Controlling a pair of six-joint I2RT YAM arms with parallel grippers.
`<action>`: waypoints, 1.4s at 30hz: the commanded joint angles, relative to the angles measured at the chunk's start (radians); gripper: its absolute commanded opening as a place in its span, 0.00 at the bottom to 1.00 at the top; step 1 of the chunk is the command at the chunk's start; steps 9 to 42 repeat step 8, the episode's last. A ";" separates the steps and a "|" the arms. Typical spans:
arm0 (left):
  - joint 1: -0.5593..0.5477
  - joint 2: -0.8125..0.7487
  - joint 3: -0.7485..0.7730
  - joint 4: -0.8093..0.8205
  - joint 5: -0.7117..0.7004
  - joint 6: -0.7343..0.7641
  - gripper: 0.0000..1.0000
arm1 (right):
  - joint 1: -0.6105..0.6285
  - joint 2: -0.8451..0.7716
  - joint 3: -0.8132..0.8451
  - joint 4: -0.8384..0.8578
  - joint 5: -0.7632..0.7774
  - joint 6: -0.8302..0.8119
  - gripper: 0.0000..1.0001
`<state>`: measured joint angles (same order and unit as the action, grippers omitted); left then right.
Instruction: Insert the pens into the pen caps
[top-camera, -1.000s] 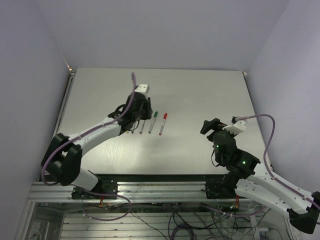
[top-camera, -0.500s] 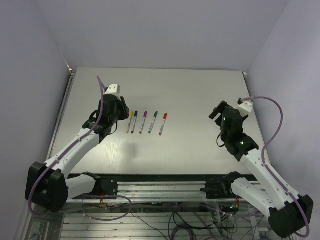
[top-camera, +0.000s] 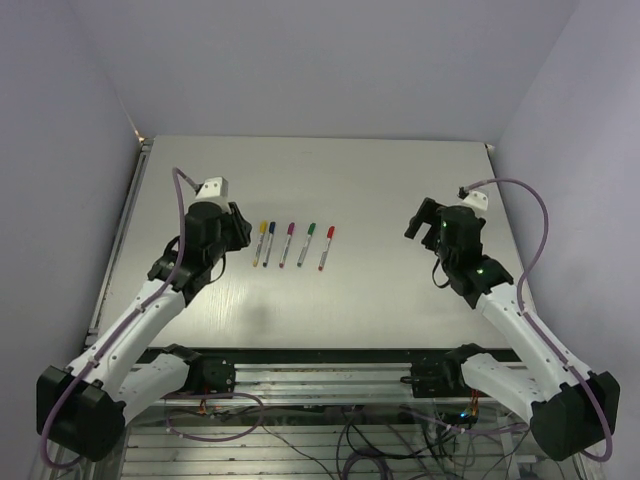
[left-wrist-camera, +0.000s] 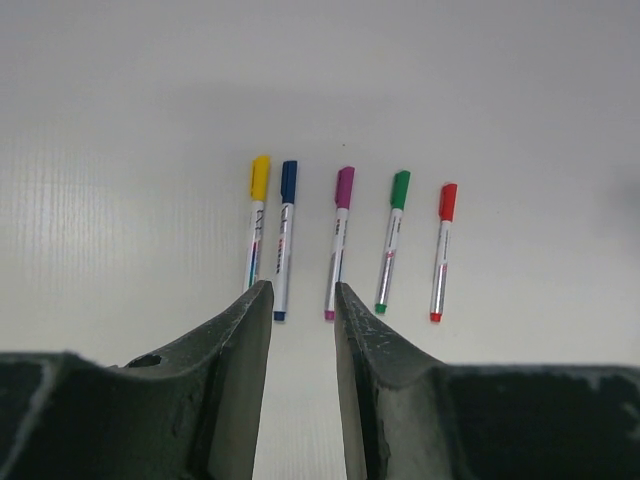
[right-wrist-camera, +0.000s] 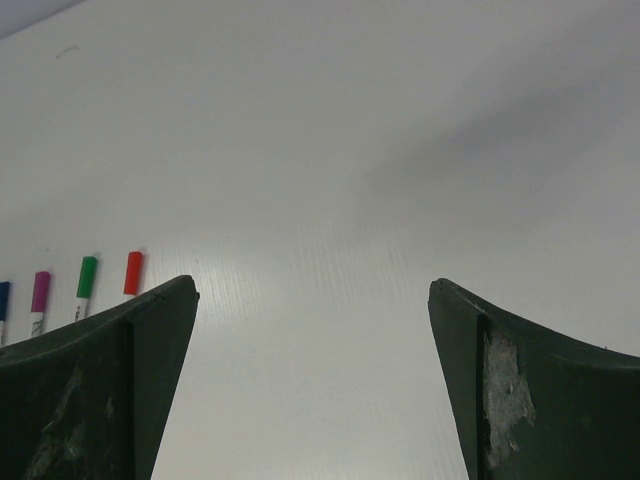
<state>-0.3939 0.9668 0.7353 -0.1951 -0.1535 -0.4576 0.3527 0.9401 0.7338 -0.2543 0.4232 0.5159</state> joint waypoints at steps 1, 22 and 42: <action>0.009 -0.010 0.010 -0.047 -0.018 -0.007 0.41 | -0.005 -0.011 -0.014 0.001 -0.004 0.003 1.00; 0.009 -0.020 -0.001 -0.052 -0.023 -0.005 0.42 | -0.005 -0.037 -0.041 0.025 0.017 -0.007 1.00; 0.009 -0.020 -0.001 -0.052 -0.023 -0.005 0.42 | -0.005 -0.037 -0.041 0.025 0.017 -0.007 1.00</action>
